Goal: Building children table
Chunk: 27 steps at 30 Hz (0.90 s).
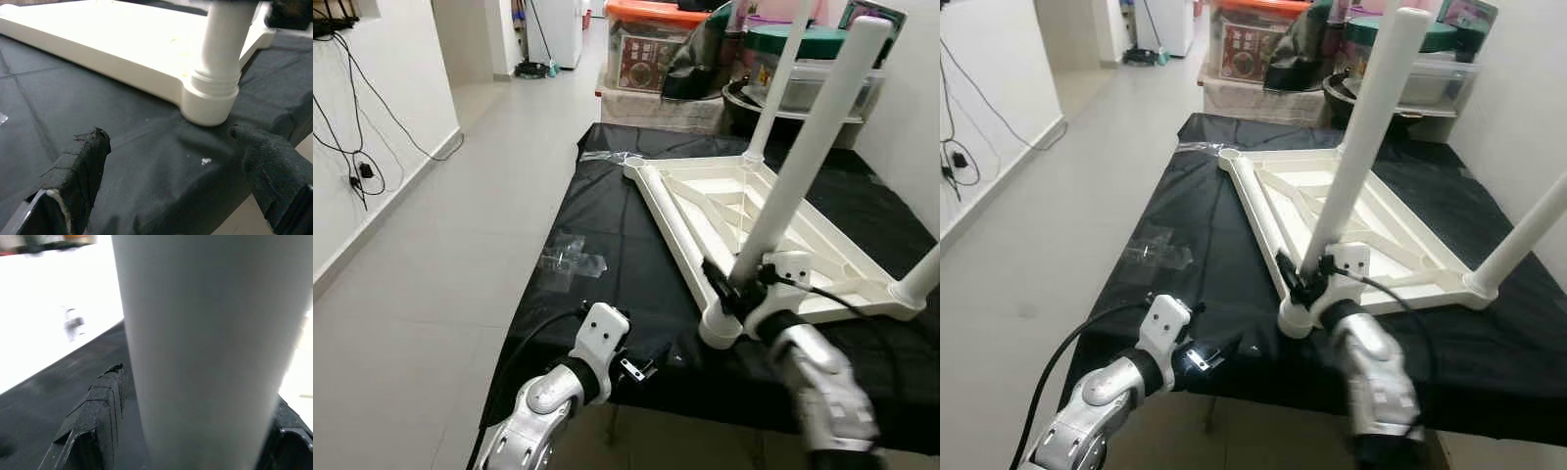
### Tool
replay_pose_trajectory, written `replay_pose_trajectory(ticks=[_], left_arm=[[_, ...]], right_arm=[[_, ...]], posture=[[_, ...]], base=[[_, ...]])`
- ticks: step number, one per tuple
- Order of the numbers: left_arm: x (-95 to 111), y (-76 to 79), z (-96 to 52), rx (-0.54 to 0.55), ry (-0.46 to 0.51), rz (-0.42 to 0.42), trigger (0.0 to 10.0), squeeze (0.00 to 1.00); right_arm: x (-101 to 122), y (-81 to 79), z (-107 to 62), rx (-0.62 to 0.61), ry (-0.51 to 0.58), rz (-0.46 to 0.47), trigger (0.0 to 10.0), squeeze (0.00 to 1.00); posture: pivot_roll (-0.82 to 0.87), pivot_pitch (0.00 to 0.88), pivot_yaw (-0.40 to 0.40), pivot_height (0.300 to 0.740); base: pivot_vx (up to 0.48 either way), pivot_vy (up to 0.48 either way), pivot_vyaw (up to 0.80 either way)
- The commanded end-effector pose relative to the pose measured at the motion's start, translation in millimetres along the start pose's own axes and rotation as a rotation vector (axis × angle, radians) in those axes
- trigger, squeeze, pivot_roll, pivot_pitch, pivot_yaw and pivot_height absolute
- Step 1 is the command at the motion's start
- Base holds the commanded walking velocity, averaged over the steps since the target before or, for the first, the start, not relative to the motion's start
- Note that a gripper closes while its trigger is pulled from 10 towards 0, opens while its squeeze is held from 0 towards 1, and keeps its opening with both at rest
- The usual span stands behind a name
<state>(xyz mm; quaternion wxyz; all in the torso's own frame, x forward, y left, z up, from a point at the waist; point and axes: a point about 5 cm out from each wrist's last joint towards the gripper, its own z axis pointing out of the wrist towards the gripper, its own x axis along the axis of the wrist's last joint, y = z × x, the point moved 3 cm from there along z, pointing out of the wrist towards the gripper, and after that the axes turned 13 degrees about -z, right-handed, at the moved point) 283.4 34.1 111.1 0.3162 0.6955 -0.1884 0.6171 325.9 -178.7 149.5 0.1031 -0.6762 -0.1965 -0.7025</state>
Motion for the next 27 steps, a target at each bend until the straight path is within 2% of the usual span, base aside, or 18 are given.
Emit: replay_pose_trajectory(ticks=[1, 3, 5, 7, 10, 12, 13, 14, 15, 18, 20, 21, 22, 23, 24, 25, 26, 27], left_arm=[[-2, 1.4, 2.2, -0.014, -0.001, -0.011, 10.0, 0.00], [-2, 1.0, 3.5, -0.016, 0.000, -0.013, 10.0, 0.00], [-2, 1.0, 3.5, -0.016, 0.000, -0.013, 10.0, 0.00], [-1, 0.4, 5.0, -0.019, 0.007, -0.016, 10.0, 0.00], [1, 1.1, 5.6, -0.031, 0.022, -0.012, 10.0, 0.00], [3, 2.6, 5.3, -0.042, 0.036, -0.009, 10.0, 0.00], [4, 4.2, 4.9, -0.053, 0.047, -0.003, 10.0, 0.00], [6, 5.8, 4.3, -0.064, 0.060, 0.002, 10.0, 0.00], [7, 6.5, 4.5, -0.069, 0.067, 0.007, 10.0, 0.00], [7, 6.4, 5.6, -0.071, 0.072, 0.015, 10.0, 0.00], [7, 5.4, 6.3, -0.069, 0.073, 0.018, 10.0, 0.00], [7, 5.4, 6.3, -0.069, 0.073, 0.018, 10.0, 0.00], [7, 5.1, 6.6, -0.069, 0.073, 0.018, 10.0, 0.00], [7, 5.1, 6.6, -0.069, 0.073, 0.018, 10.0, 0.00], [7, 5.0, 6.8, -0.069, 0.075, 0.018, 10.0, 0.00], [7, 4.6, 7.5, -0.069, 0.074, 0.018, 10.0, 0.00], [6, 4.4, 8.3, -0.068, 0.071, 0.019, 10.0, 0.00], [6, 4.4, 8.3, -0.068, 0.071, 0.019, 10.0, 0.00]], right_arm=[[-4, -20.6, 3.8, 0.149, -0.008, 0.050, 10.0, 0.00], [3, -23.8, 5.7, 0.258, -0.001, 0.050, 10.0, 0.00], [3, -23.8, 5.7, 0.258, -0.001, 0.050, 10.0, 0.00], [5, -36.5, 7.8, 0.430, -0.007, 0.016, 10.0, 0.00], [2, -43.1, 11.5, 0.511, -0.015, -0.016, 10.0, 0.00], [-1, -43.9, 14.5, 0.510, -0.022, -0.026, 10.0, 0.00], [-4, -43.6, 18.2, 0.484, -0.035, -0.035, 10.0, 0.00], [-8, -43.4, 20.7, 0.458, -0.053, -0.034, 2.9, 0.00], [-12, -41.2, 23.1, 0.403, -0.068, -0.029, 0.0, 0.00], [-19, -28.1, 28.0, 0.227, -0.094, -0.023, 0.0, 0.00], [-24, -7.2, 29.0, -0.014, -0.122, 0.019, 0.0, 0.00], [-24, -7.2, 29.0, -0.014, -0.122, 0.019, 0.0, 0.00], [-25, 2.5, 26.5, -0.131, -0.134, 0.029, 0.0, 0.00], [-25, 2.5, 26.5, -0.131, -0.134, 0.029, 0.0, 0.00], [-27, 8.5, 24.6, -0.197, -0.139, 0.031, 0.0, 0.00], [-28, 19.0, 19.6, -0.329, -0.154, 0.040, 0.0, 0.00], [-30, 32.8, 7.4, -0.534, -0.184, 0.047, 0.0, 0.00], [-30, 32.8, 7.4, -0.534, -0.184, 0.047, 0.0, 0.00]], posture=[[0.16, 0.000, -0.092, 0.740], [0.16, 0.000, -0.096, 0.740], [0.16, 0.000, -0.096, 0.740], [0.17, 0.000, -0.101, 0.740], [0.17, 0.000, -0.098, 0.740], [0.17, 0.000, -0.100, 0.740], [0.17, 0.000, -0.100, 0.740], [0.17, 0.000, -0.100, 0.740], [0.17, 0.000, -0.099, 0.740], [0.17, 0.000, -0.100, 0.740], [0.16, 0.000, -0.093, 0.740], [0.16, 0.000, -0.093, 0.740], [0.16, 0.000, -0.093, 0.740], [0.16, 0.000, -0.093, 0.740], [0.16, 0.000, -0.093, 0.740], [0.14, 0.000, -0.083, 0.740], [0.14, 0.000, -0.083, 0.740], [0.14, 0.000, -0.083, 0.740]], base=[[0.000, 0.000, 0.00], [0.000, 0.000, 0.00], [0.000, 0.000, 0.00], [0.000, 0.000, 0.00], [0.000, 0.000, 0.00], [0.000, 0.000, 0.00], [0.000, 0.000, 0.00], [0.000, 0.000, 0.00], [0.000, 0.000, 0.00], [0.000, 0.000, 0.00], [0.000, 0.000, 0.00], [0.000, 0.000, 0.00], [0.000, 0.000, 0.00], [0.000, 0.000, 0.00], [0.000, 0.000, 0.00], [0.000, 0.000, 0.00], [0.000, 0.000, 0.00], [0.000, 0.000, 0.00]])
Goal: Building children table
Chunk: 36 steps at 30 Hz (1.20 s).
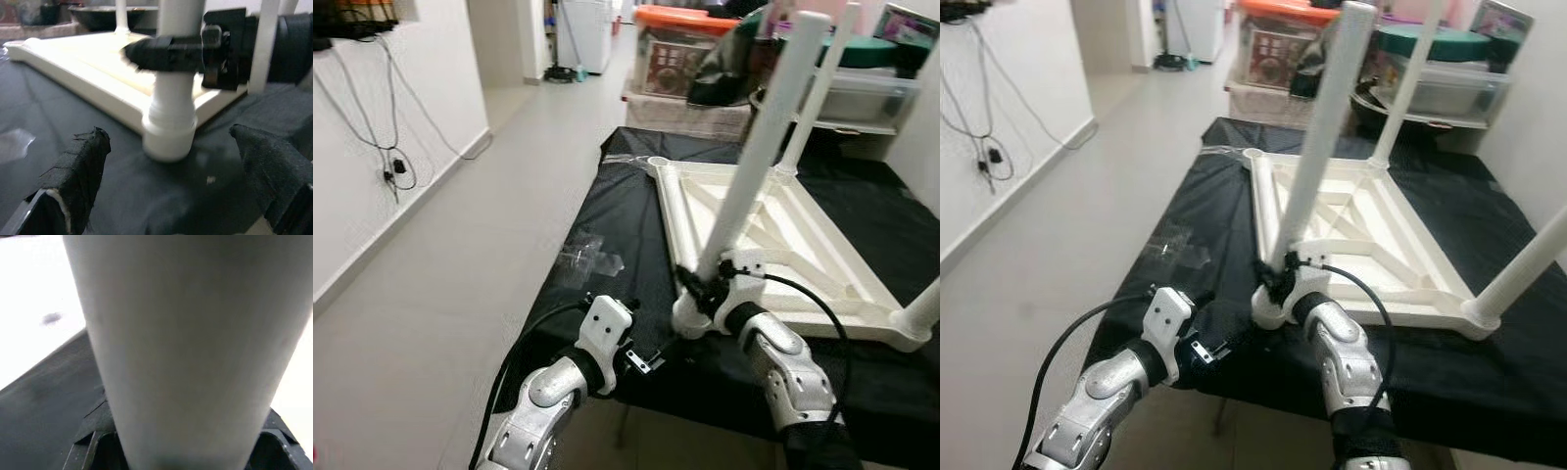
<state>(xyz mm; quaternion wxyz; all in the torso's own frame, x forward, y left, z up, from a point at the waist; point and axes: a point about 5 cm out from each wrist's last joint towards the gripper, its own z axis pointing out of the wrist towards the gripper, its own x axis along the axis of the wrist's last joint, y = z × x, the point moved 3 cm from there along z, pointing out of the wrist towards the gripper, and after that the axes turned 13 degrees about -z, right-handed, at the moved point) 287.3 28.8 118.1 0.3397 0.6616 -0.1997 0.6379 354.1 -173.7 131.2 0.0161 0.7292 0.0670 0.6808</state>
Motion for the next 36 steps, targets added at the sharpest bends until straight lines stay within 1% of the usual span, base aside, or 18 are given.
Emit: replay_pose_trajectory(ticks=[1, 2, 4, 8, 10, 11, 12, 13, 14, 19, 20, 22, 25, 27, 29, 32, 33, 36], left_arm=[[-1, 1.1, 3.2, -0.008, -0.003, 0.007, 10.0, 0.00], [-1, 1.1, 3.2, -0.008, -0.003, 0.007, 10.0, 0.00], [-1, 0.2, 4.4, -0.008, -0.005, 0.012, 10.0, 0.00], [1, -1.7, 4.5, -0.002, 0.001, 0.021, 10.0, 0.00], [3, 0.8, 3.5, -0.011, 0.007, 0.010, 10.0, 0.00], [5, 4.0, 2.1, -0.022, 0.011, 0.011, 10.0, 0.00], [5, 4.0, 2.1, -0.022, 0.011, 0.011, 10.0, 0.00], [9, 8.8, -0.6, -0.039, 0.022, 0.019, 10.0, 0.00], [12, 12.5, -2.8, -0.052, 0.031, 0.025, 10.0, 0.00], [19, 17.5, -6.0, -0.068, 0.048, 0.031, 10.0, 0.00], [21, 19.1, -7.4, -0.070, 0.054, 0.033, 10.0, 0.00], [22, 20.5, -8.6, -0.071, 0.058, 0.035, 10.0, 0.00], [17, 20.4, -8.1, -0.062, 0.052, 0.029, 10.0, 0.00], [16, 19.6, -7.4, -0.059, 0.049, 0.027, 10.0, 0.00], [15, 19.2, -6.3, -0.058, 0.045, 0.024, 10.0, 0.00], [15, 19.2, -6.0, -0.058, 0.044, 0.023, 10.0, 0.00], [15, 19.5, -5.8, -0.058, 0.041, 0.020, 10.0, 0.00], [15, 19.8, -6.2, -0.056, 0.038, 0.018, 10.0, 0.00]], right_arm=[[-13, 46.1, -19.4, -0.375, -0.082, 0.013, 0.0, 0.00], [-13, 46.1, -19.4, -0.375, -0.082, 0.013, 0.0, 0.00], [-13, 54.3, -39.9, -0.617, -0.108, 0.053, 0.0, 0.00], [-12, 41.2, -46.8, -0.728, -0.118, 0.111, 0.0, 0.00], [-13, 32.5, -42.0, -0.691, -0.119, 0.124, 0.0, 0.00], [-14, 24.3, -37.2, -0.654, -0.124, 0.134, 6.3, 0.00], [-14, 24.3, -37.2, -0.654, -0.124, 0.134, 6.3, 0.00], [-13, 16.3, -31.8, -0.587, -0.099, 0.102, 10.0, 0.19], [-12, 10.0, -28.6, -0.541, -0.082, 0.077, 10.0, 1.00], [-16, 5.7, -23.3, -0.457, -0.072, 0.042, 10.0, 1.00], [-16, 9.4, -20.2, -0.409, -0.053, 0.039, 10.0, 0.00], [-16, 12.7, -17.2, -0.355, -0.030, 0.036, 10.0, 0.00], [-10, 28.1, -9.7, -0.133, 0.037, 0.004, 10.0, 0.00], [-9, 28.4, -8.6, -0.042, 0.040, 0.020, 10.0, 0.00], [-6, 17.0, -15.1, 0.256, 0.050, 0.015, 10.0, 0.00], [-6, 12.3, -20.0, 0.375, 0.045, 0.001, 10.0, 0.00], [-4, 0.7, -28.9, 0.591, 0.042, -0.027, 10.0, 0.00], [-2, -7.4, -31.6, 0.704, 0.042, -0.047, 10.0, 0.00]], posture=[[0.14, 0.000, -0.079, 0.740], [0.14, 0.000, -0.079, 0.740], [0.14, 0.000, -0.078, 0.740], [0.14, 0.000, -0.076, 0.740], [0.14, 0.000, -0.076, 0.740], [0.14, 0.000, -0.074, 0.740], [0.14, 0.000, -0.074, 0.740], [0.14, 0.000, -0.067, 0.740], [0.14, 0.000, -0.070, 0.740], [0.14, 0.000, -0.070, 0.740], [0.14, 0.000, -0.071, 0.740], [0.14, 0.000, -0.073, 0.740], [0.14, 0.000, -0.082, 0.740], [0.14, 0.000, -0.082, 0.740], [0.14, 0.000, -0.083, 0.740], [0.14, 0.000, -0.083, 0.740], [0.15, 0.000, -0.089, 0.740], [0.15, 0.000, -0.089, 0.740]], base=[[0.000, 0.000, 0.00], [0.000, 0.000, 0.00], [0.000, 0.000, 0.00], [0.000, 0.000, 0.00], [0.000, 0.000, 0.00], [0.000, 0.000, 0.00], [0.000, 0.000, 0.00], [0.000, 0.000, 0.00], [0.000, 0.000, 0.00], [0.000, 0.000, 0.00], [0.000, 0.000, 0.00], [0.000, 0.000, 0.00], [0.000, 0.000, 0.00], [0.000, 0.000, 0.00], [0.000, 0.000, 0.00], [0.000, 0.000, 0.00], [0.000, 0.000, 0.00], [0.000, 0.000, 0.00]])
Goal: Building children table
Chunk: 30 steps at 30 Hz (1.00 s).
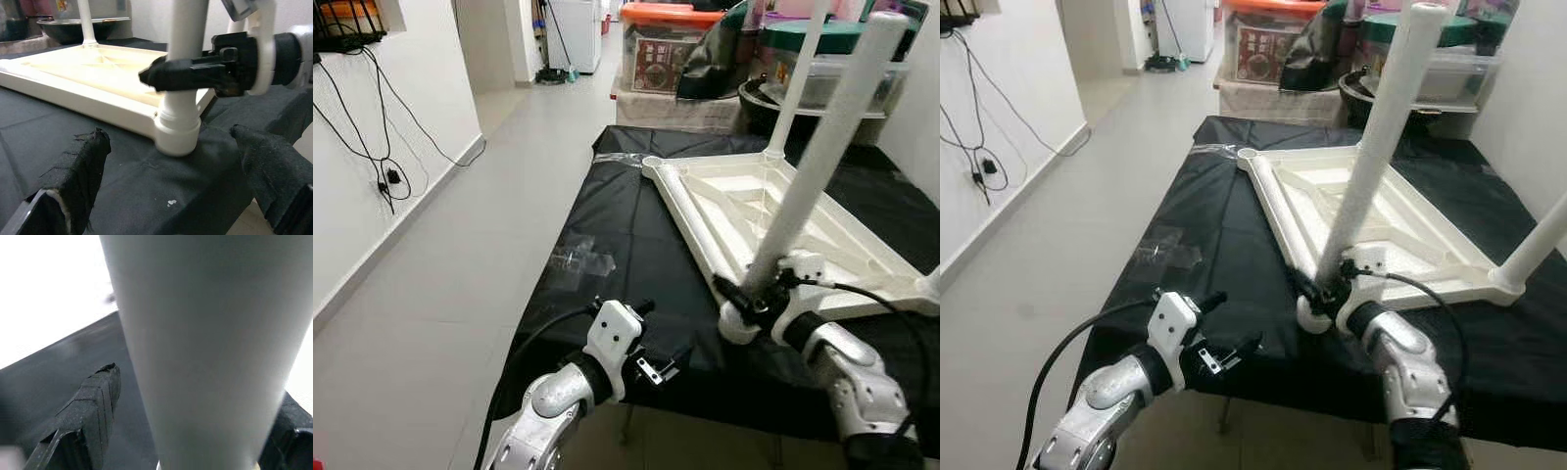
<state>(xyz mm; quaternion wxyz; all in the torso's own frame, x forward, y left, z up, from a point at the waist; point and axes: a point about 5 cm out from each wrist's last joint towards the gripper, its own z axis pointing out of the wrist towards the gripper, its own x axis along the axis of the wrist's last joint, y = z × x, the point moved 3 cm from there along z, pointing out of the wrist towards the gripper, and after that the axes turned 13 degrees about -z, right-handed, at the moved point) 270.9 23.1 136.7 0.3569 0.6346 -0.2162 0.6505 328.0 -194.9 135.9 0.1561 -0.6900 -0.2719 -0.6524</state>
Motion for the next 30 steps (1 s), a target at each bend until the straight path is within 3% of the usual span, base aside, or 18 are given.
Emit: replay_pose_trajectory(ticks=[1, 4, 8, 9, 10, 11, 13, 15, 16, 17, 19, 20, 22, 23, 24, 25, 29, 30], left_arm=[[-1, 0.8, 0.6, 0.001, -0.009, -0.001, 10.0, 0.00], [0, 0.6, 0.4, 0.005, -0.013, -0.002, 10.0, 0.00], [-1, 0.4, -0.3, 0.010, -0.016, -0.003, 10.0, 0.00], [-2, 0.4, -0.5, 0.011, -0.017, -0.004, 10.0, 0.00], [-2, 0.5, -0.6, 0.011, -0.017, -0.005, 10.0, 0.00], [-2, 0.4, -0.6, 0.011, -0.018, -0.005, 10.0, 0.00], [-3, 0.3, -0.7, 0.011, -0.019, -0.005, 10.0, 0.00], [-3, 0.2, -0.7, 0.012, -0.020, -0.005, 10.0, 0.00], [-3, 0.1, -0.7, 0.012, -0.020, -0.006, 10.0, 0.00], [-3, 0.1, -0.7, 0.012, -0.020, -0.006, 10.0, 0.00], [-3, 0.0, -0.6, 0.012, -0.021, -0.006, 10.0, 0.00], [-3, 0.0, -0.6, 0.012, -0.021, -0.006, 10.0, 0.00], [-3, -0.1, -0.8, 0.013, -0.021, -0.005, 10.0, 0.00], [-3, -0.1, -0.8, 0.013, -0.021, -0.005, 10.0, 0.00], [-3, -0.5, -1.3, 0.015, -0.019, -0.004, 10.0, 0.00], [-3, -0.5, -1.3, 0.015, -0.019, -0.004, 10.0, 0.00], [-3, -1.6, -2.1, 0.017, -0.021, -0.003, 10.0, 0.00], [-3, -1.6, -2.1, 0.017, -0.021, -0.003, 10.0, 0.00]], right_arm=[[-1, -25.2, 10.4, 0.164, 0.012, 0.025, 10.0, 0.00], [4, -33.1, 22.2, 0.244, 0.025, 0.013, 10.0, 0.00], [11, -37.3, 36.3, 0.235, 0.067, 0.020, 10.0, 0.00], [12, -40.5, 39.2, 0.236, 0.077, 0.031, 9.3, 0.00], [12, -42.8, 40.8, 0.238, 0.083, 0.040, 9.3, 0.00], [13, -45.7, 42.2, 0.234, 0.091, 0.035, 0.0, 0.00], [13, -47.5, 43.1, 0.230, 0.098, 0.031, 0.0, 0.00], [13, -42.2, 47.2, 0.148, 0.101, 0.033, 0.0, 0.00], [12, -31.1, 50.0, 0.035, 0.089, 0.054, 0.0, 0.00], [12, -31.1, 50.0, 0.035, 0.089, 0.054, 0.0, 0.00], [7, 5.0, 46.7, -0.312, 0.051, 0.129, 0.0, 0.00], [7, 5.0, 46.7, -0.312, 0.051, 0.129, 0.0, 0.00], [-4, 33.0, 26.5, -0.656, -0.043, 0.133, 0.0, 0.00], [-4, 33.0, 26.5, -0.656, -0.043, 0.133, 0.0, 0.00], [-11, 41.0, 12.7, -0.818, -0.091, 0.145, 0.0, 0.00], [-11, 41.0, 12.7, -0.818, -0.091, 0.145, 0.0, 0.00], [-20, 41.0, -17.8, -1.133, -0.163, 0.173, 0.0, 0.00], [-20, 41.0, -17.8, -1.133, -0.163, 0.173, 0.0, 0.00]], posture=[[0.15, 0.000, -0.089, 0.740], [0.15, 0.000, -0.094, 0.740], [0.16, 0.000, -0.094, 0.740], [0.16, 0.000, -0.094, 0.740], [0.16, 0.000, -0.094, 0.740], [0.16, 0.000, -0.094, 0.740], [0.16, 0.000, -0.094, 0.740], [0.16, 0.000, -0.094, 0.740], [0.16, 0.000, -0.094, 0.740], [0.16, 0.000, -0.094, 0.740], [0.16, 0.000, -0.094, 0.740], [0.16, 0.000, -0.094, 0.740], [0.14, 0.000, -0.087, 0.740], [0.14, 0.000, -0.087, 0.740], [0.14, 0.000, -0.088, 0.740], [0.14, 0.000, -0.088, 0.740], [0.14, 0.000, -0.088, 0.740], [0.14, 0.000, -0.088, 0.740]], base=[[0.000, 0.000, 0.00], [0.000, 0.000, 0.00], [0.000, 0.000, 0.00], [0.000, 0.000, 0.00], [0.000, 0.000, 0.00], [0.000, 0.000, 0.00], [0.000, 0.000, 0.00], [0.000, 0.000, 0.00], [0.000, 0.000, 0.00], [0.000, 0.000, 0.00], [0.000, 0.000, 0.00], [0.000, 0.000, 0.00], [0.000, 0.000, 0.00], [0.000, 0.000, 0.00], [0.000, 0.000, 0.00], [0.000, 0.000, 0.00], [0.000, 0.000, 0.00], [0.000, 0.000, 0.00]])
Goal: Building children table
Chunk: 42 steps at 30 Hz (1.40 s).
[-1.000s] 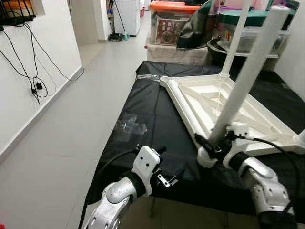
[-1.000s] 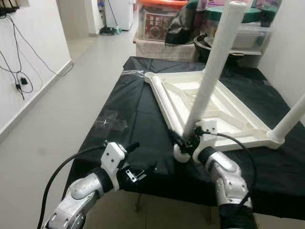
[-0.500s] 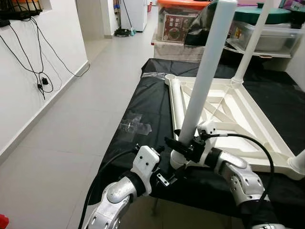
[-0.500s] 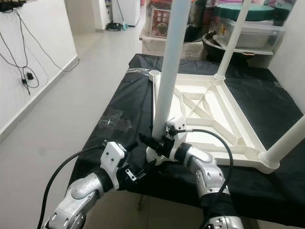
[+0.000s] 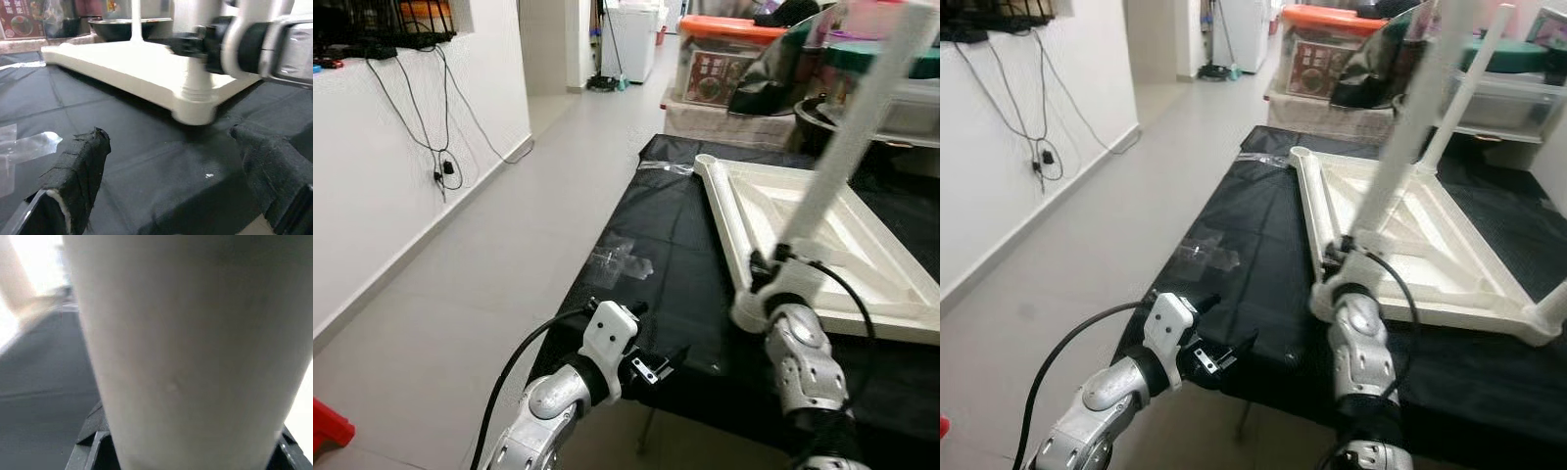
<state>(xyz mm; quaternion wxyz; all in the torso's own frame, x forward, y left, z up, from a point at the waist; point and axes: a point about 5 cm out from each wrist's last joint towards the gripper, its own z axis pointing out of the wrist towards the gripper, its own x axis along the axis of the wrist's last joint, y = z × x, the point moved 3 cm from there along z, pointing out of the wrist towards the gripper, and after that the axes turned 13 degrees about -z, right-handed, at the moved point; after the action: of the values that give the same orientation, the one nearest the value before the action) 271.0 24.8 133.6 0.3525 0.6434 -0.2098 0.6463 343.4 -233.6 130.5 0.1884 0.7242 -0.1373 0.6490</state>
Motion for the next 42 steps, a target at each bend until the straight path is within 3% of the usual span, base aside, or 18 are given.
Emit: replay_pose_trajectory(ticks=[1, 7, 8, 9, 10, 11, 12, 13, 14, 16, 17, 21, 24, 25, 27, 29, 32, 42], left_arm=[[0, 0.2, -0.5, -0.002, -0.008, 0.006, 10.0, 0.00], [0, 0.5, -0.3, -0.002, -0.010, 0.004, 10.0, 0.00], [0, 0.6, -0.3, -0.003, -0.011, 0.004, 10.0, 0.00], [0, 0.6, -0.3, -0.003, -0.011, 0.004, 10.0, 0.00], [-1, 0.8, -0.3, -0.003, -0.011, 0.003, 10.0, 0.00], [-1, 0.8, -0.3, -0.003, -0.011, 0.003, 10.0, 0.00], [-1, 0.7, -0.1, -0.003, -0.012, 0.004, 10.0, 0.00], [-1, 0.8, 0.1, -0.004, -0.012, 0.004, 10.0, 0.00], [-1, 0.8, 0.4, -0.005, -0.012, 0.004, 10.0, 0.00], [-1, 0.9, 0.6, -0.006, -0.012, 0.005, 10.0, 0.00], [-1, 1.0, 0.7, -0.006, -0.012, 0.005, 10.0, 0.00], [-1, 1.0, 0.9, -0.006, -0.011, 0.005, 10.0, 0.00], [-1, 0.8, 1.3, -0.005, -0.010, 0.007, 10.0, 0.00], [-1, 0.8, 1.3, -0.005, -0.010, 0.007, 10.0, 0.00], [-1, 0.9, 1.5, -0.007, -0.010, 0.009, 10.0, 0.00], [-1, 1.0, 1.5, -0.008, -0.010, 0.010, 10.0, 0.00], [-1, 0.9, 1.7, -0.009, -0.010, 0.012, 10.0, 0.00], [-2, 0.8, 1.0, -0.005, -0.009, 0.014, 10.0, 0.00]], right_arm=[[-10, 12.1, -8.8, -0.134, -0.063, 0.016, 0.0, 0.00], [-10, 6.5, -22.4, -0.229, -0.063, 0.022, 0.0, 0.00], [-10, 3.0, -23.8, -0.234, -0.060, 0.017, 3.1, 0.00], [-10, 3.0, -23.8, -0.234, -0.060, 0.017, 3.1, 0.00], [-6, -5.1, -23.7, -0.199, -0.033, 0.030, 10.0, 0.00], [-6, -5.1, -23.7, -0.199, -0.033, 0.030, 10.0, 0.00], [2, -11.9, -24.0, -0.158, 0.020, 0.022, 10.0, 1.00], [10, -19.1, -24.2, -0.106, 0.079, 0.010, 10.0, 1.00], [18, -22.8, -23.7, -0.058, 0.138, -0.007, 10.0, 0.89], [22, -24.2, -23.4, -0.032, 0.173, -0.020, 10.0, 0.89], [26, -22.8, -21.1, 0.006, 0.212, -0.016, 10.0, 0.00], [35, -17.1, -16.7, 0.100, 0.298, -0.032, 10.0, 0.00], [40, -16.0, -12.9, 0.500, 0.285, 0.043, 10.0, 0.00], [40, -16.0, -12.9, 0.500, 0.285, 0.043, 10.0, 0.00], [43, -19.9, -23.7, 0.781, 0.283, 0.043, 10.0, 0.00], [44, -21.5, -28.2, 0.862, 0.283, 0.040, 10.0, 0.00], [44, -34.4, -50.0, 1.195, 0.282, -0.003, 10.0, 0.00], [28, -56.2, -66.8, 1.465, 0.223, -0.102, 10.0, 0.00]], posture=[[0.14, 0.000, -0.088, 0.740], [0.14, 0.000, -0.087, 0.740], [0.14, 0.000, -0.087, 0.740], [0.14, 0.000, -0.087, 0.740], [0.14, 0.000, -0.087, 0.740], [0.14, 0.000, -0.087, 0.740], [0.14, 0.000, -0.088, 0.740], [0.14, 0.000, -0.087, 0.740], [0.14, 0.000, -0.089, 0.740], [0.14, 0.000, -0.089, 0.740], [0.14, 0.000, -0.089, 0.740], [0.14, 0.000, -0.088, 0.740], [0.14, 0.000, -0.090, 0.740], [0.14, 0.000, -0.090, 0.740], [0.13, 0.000, -0.089, 0.740], [0.13, 0.000, -0.089, 0.740], [0.14, 0.000, -0.091, 0.740], [0.15, 0.000, -0.101, 0.740]], base=[[0.000, 0.000, 0.00], [0.000, 0.000, 0.00], [0.000, 0.000, 0.00], [0.000, 0.000, 0.00], [0.000, 0.000, 0.00], [0.000, 0.000, 0.00], [0.000, 0.000, 0.00], [0.000, 0.000, 0.00], [0.000, 0.000, 0.00], [0.000, 0.000, 0.00], [0.000, 0.000, 0.00], [0.000, 0.000, 0.00], [0.000, 0.000, 0.00], [0.000, 0.000, 0.00], [0.000, 0.000, 0.00], [0.000, 0.000, 0.00], [0.000, 0.000, 0.00], [0.000, 0.000, 0.00]])
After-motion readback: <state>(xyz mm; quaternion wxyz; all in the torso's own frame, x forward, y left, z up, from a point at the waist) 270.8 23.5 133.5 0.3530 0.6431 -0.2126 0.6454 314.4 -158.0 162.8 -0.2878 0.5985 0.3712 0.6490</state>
